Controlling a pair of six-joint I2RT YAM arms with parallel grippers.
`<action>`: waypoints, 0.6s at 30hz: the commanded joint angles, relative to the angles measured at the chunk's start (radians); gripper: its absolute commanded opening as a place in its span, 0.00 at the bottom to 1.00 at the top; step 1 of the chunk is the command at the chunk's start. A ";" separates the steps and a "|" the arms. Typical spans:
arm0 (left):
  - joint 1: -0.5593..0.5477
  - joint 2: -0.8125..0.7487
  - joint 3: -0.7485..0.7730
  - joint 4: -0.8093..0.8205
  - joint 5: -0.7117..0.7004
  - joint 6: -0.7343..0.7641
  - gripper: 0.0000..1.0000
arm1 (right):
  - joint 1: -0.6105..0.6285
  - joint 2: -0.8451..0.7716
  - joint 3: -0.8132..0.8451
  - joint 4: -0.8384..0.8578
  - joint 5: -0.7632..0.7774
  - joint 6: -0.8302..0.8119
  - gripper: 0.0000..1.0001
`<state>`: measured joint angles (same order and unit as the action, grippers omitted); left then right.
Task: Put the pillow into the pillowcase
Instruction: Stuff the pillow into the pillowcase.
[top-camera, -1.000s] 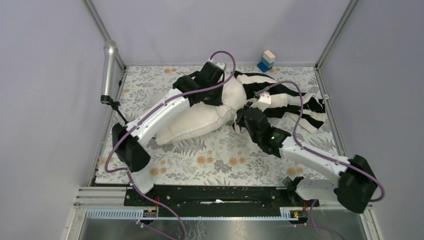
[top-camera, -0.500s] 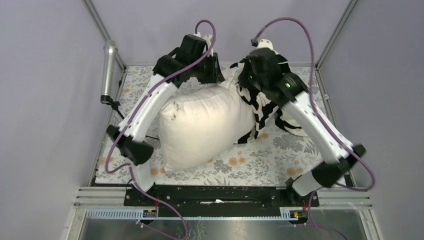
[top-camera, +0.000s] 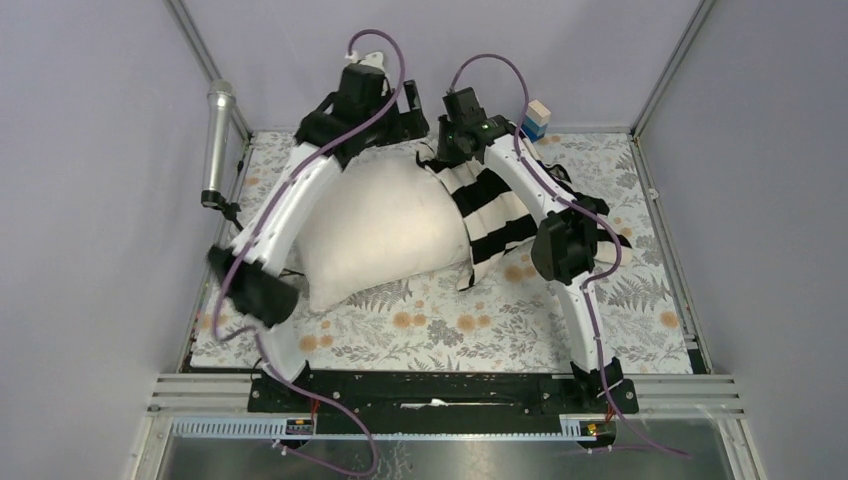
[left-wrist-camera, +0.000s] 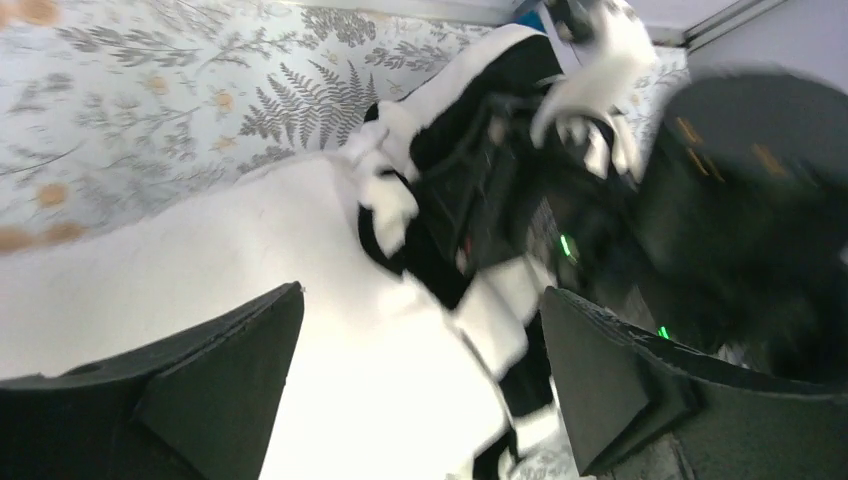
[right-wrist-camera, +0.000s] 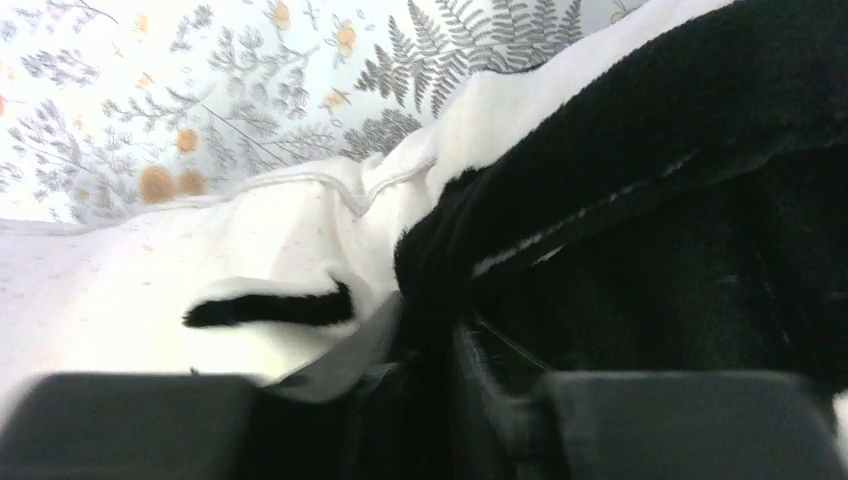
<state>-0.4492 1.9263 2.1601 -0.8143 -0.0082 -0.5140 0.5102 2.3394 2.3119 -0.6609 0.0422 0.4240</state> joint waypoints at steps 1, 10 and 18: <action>-0.049 -0.406 -0.330 0.160 -0.277 0.034 0.99 | 0.025 -0.104 0.070 -0.048 0.028 -0.036 0.38; 0.054 -0.754 -0.933 0.171 -0.413 -0.082 0.99 | 0.151 -0.293 -0.056 -0.056 0.302 -0.186 0.96; 0.190 -0.636 -1.125 0.354 -0.205 -0.133 0.98 | 0.200 -0.424 -0.395 0.104 0.380 -0.289 1.00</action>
<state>-0.2657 1.2591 1.0718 -0.6060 -0.2905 -0.6094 0.7235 1.9240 1.9816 -0.6319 0.3393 0.2199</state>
